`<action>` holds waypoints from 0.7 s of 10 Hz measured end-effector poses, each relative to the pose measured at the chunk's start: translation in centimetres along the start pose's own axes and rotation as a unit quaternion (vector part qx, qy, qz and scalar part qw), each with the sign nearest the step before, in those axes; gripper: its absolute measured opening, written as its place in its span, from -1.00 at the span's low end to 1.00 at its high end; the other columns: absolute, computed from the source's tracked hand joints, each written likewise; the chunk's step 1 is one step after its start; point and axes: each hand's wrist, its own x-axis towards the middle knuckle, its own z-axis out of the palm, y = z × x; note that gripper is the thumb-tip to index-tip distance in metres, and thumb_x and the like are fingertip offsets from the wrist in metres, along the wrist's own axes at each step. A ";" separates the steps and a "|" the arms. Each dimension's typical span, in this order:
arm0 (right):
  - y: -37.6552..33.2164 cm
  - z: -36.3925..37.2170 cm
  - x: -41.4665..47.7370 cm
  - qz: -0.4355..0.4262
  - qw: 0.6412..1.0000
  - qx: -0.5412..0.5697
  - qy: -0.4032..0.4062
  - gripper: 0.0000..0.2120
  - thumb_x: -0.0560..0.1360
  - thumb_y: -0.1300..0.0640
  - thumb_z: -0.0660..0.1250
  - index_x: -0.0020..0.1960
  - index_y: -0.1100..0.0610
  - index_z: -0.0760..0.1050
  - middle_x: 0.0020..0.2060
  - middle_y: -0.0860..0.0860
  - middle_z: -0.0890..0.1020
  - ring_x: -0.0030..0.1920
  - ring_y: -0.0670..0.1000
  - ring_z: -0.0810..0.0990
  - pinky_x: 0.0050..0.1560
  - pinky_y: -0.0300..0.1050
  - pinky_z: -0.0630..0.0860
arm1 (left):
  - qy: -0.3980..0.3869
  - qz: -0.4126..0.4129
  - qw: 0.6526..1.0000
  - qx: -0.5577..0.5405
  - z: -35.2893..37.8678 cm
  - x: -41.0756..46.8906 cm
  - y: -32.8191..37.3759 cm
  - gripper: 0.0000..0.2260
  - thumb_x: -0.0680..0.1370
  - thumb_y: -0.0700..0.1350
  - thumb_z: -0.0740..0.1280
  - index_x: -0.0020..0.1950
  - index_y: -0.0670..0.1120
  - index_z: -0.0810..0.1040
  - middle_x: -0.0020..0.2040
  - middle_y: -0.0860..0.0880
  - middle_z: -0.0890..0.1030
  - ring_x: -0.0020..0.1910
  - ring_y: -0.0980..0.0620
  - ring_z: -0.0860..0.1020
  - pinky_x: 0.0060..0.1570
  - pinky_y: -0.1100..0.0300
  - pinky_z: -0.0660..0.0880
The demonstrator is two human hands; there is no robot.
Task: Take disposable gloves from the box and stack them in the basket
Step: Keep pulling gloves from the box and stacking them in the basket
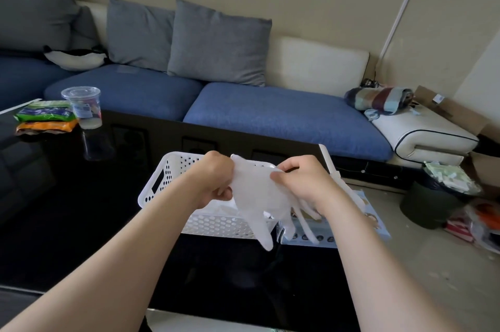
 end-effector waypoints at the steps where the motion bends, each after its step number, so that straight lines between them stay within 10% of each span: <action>1: 0.3 1.5 0.7 -0.042 0.991 -0.116 0.049 -0.99 0.57 0.03 0.49 -0.04 -0.08 0.68 -0.04 -0.01 0.71 -0.02 0.01 0.68 -0.09 -0.09 0.60 | 0.059 -0.012 0.993 0.105 -0.1 0.6 -0.7 -0.72 0.68 -0.32 0.14 -0.22 -0.11 0.34 -0.29 -0.09 0.49 -0.43 -0.04 0.51 -0.56 0.23 0.49; 3: -0.3 4.4 1.6 -0.108 0.972 -0.200 0.065 -0.94 0.62 0.04 0.46 0.09 -0.06 0.64 0.09 0.01 0.63 0.05 0.07 0.64 0.00 0.03 0.62 | 0.109 -0.002 0.966 0.235 -2.1 1.4 -2.1 -0.71 0.69 -0.29 0.15 -0.23 -0.15 0.35 -0.29 -0.15 0.57 -0.46 -0.05 0.59 -0.51 0.19 0.53; 4: -0.7 5.4 1.9 -0.136 0.965 -0.217 0.050 -0.87 0.65 0.06 0.43 0.20 -0.04 0.61 0.09 0.01 0.57 0.07 0.08 0.62 0.05 0.04 0.61 | 0.094 -0.032 0.955 0.280 -3.0 1.5 -2.6 -0.93 0.66 -0.37 0.16 0.04 -0.26 0.41 -0.12 -0.21 0.68 -0.39 -0.11 0.64 -0.37 0.09 0.61; 5: -1.2 6.5 2.3 -0.153 0.956 -0.244 0.047 -0.80 0.64 0.02 0.44 0.26 -0.04 0.57 0.12 0.03 0.60 0.06 0.08 0.62 0.01 0.01 0.59 | 0.118 -0.028 0.946 0.302 -3.7 2.0 -3.4 -0.72 0.65 -0.34 0.17 0.36 -0.30 0.31 -0.04 -0.26 0.65 -0.17 -0.25 0.72 -0.16 -0.06 0.68; 7: -1.8 8.2 3.2 -0.191 0.933 -0.304 0.035 -0.70 0.59 -0.05 0.50 0.27 0.00 0.57 0.08 -0.03 0.65 0.05 0.04 0.64 -0.06 -0.05 0.48 | 0.150 0.033 0.916 0.370 -5.4 2.5 -5.1 -0.64 0.56 -0.41 0.19 0.34 -0.27 0.26 -0.03 -0.20 0.57 -0.33 -0.07 0.54 -0.50 0.14 0.43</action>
